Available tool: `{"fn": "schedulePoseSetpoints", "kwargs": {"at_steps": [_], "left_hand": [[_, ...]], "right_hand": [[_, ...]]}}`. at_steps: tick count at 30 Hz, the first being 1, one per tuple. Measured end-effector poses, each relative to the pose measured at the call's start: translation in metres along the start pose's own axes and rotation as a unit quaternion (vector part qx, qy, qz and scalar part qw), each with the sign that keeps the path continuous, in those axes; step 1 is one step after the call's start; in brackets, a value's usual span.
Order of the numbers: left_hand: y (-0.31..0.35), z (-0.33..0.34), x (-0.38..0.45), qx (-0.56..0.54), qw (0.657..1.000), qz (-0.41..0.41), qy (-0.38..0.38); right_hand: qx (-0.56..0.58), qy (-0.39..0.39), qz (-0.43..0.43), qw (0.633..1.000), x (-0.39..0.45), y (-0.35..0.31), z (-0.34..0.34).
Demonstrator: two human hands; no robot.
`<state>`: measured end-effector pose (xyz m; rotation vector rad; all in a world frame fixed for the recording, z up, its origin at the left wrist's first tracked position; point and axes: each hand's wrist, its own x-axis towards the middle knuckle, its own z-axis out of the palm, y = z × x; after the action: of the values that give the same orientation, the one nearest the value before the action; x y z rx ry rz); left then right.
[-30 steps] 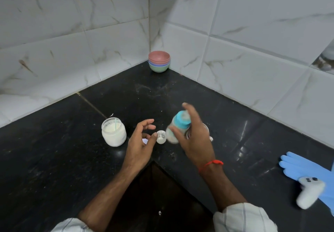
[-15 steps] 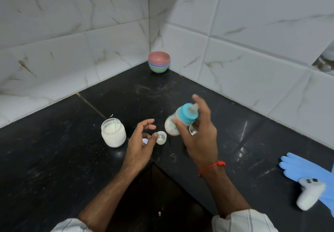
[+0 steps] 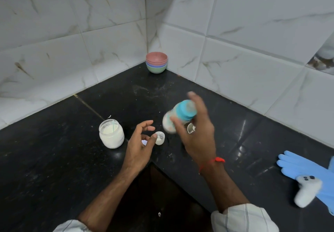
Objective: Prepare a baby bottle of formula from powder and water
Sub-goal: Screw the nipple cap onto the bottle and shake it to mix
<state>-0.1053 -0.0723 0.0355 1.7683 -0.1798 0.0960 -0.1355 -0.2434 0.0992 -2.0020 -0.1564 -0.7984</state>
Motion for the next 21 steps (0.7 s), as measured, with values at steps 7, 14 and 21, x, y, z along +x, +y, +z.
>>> {"fn": "schedulePoseSetpoints", "kwargs": {"at_steps": [7,14,21], "left_hand": [[-0.001,-0.002,0.002,0.006,1.0,0.001,-0.004],[-0.003,-0.004,0.0,0.005,1.0,-0.004,-0.002],[-0.003,-0.003,-0.002,0.005,1.0,-0.007,-0.005]], "right_hand": [[0.227,0.001,0.308,0.924,-0.015,0.021,0.005],[0.588,0.077,0.523,0.611,-0.009,0.011,-0.004],[0.179,-0.041,0.194,0.964,-0.014,0.009,-0.004]]}}
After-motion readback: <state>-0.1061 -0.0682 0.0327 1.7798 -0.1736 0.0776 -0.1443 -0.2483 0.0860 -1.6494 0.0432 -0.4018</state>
